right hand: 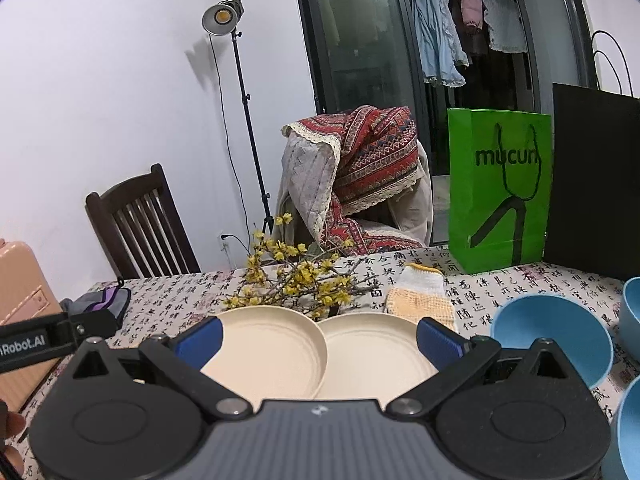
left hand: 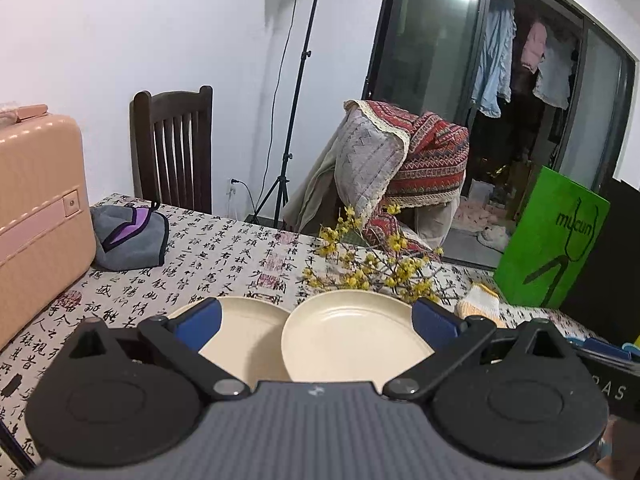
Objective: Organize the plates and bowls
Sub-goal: 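Move both grippers forward toward the stack of cream plates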
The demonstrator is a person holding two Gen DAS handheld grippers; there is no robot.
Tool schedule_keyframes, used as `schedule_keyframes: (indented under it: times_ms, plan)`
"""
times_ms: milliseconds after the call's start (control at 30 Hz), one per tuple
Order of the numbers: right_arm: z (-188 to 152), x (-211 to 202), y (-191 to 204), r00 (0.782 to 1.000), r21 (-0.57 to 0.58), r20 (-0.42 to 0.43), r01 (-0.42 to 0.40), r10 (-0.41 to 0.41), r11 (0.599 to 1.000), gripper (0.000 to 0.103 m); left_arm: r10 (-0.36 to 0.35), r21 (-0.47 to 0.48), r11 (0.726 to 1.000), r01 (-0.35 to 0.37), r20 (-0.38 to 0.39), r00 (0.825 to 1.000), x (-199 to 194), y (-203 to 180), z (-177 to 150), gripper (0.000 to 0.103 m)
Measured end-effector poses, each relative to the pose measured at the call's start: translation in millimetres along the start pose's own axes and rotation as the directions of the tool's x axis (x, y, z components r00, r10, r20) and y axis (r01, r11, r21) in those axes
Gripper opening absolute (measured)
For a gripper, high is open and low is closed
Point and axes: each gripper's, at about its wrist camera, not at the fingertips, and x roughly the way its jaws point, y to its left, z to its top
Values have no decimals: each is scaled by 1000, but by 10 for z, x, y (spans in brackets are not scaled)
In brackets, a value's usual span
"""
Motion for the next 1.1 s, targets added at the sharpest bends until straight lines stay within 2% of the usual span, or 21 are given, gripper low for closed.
schedule_keyframes:
  times_ms: [567, 800, 1100]
  plan:
    - [200, 566, -9, 1000, 83, -13, -16, 17, 996, 103, 59, -139, 988, -66, -51, 997, 592, 166, 198, 103]
    - [132, 800, -73, 999, 102, -29, -28, 31, 994, 103, 95, -145, 984, -100, -41, 995, 796, 263, 147, 103]
    - [-59, 1114, -210, 997, 126, -57, -51, 58, 991, 103, 77, -120, 989, -85, -69, 995, 1062, 384, 53, 103]
